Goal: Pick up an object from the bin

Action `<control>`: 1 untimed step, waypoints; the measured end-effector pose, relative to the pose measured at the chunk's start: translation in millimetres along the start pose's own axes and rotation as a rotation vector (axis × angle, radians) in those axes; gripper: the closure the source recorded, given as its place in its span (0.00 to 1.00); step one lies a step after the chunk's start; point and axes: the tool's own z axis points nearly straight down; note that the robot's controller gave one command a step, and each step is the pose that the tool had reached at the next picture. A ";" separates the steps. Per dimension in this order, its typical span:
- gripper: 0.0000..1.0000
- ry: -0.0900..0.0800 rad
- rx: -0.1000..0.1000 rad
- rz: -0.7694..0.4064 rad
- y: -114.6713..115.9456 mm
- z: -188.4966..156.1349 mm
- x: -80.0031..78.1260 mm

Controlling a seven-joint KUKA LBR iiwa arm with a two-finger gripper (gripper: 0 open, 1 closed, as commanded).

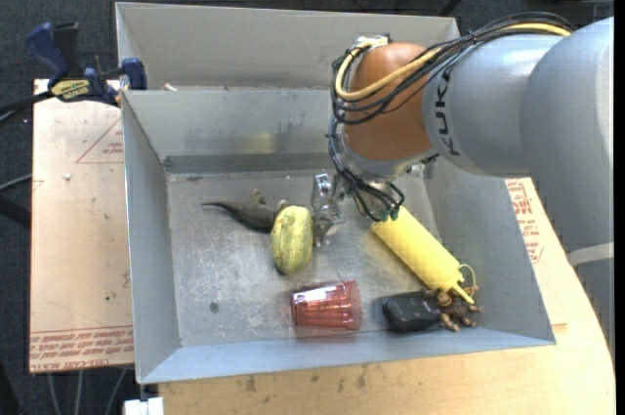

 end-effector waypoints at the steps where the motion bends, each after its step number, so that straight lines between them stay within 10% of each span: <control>1: 0.00 0.000 0.000 0.000 0.0 0.0 0.0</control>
Offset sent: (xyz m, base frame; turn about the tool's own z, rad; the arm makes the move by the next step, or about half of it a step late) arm 0.0000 0.0000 0.0000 0.0000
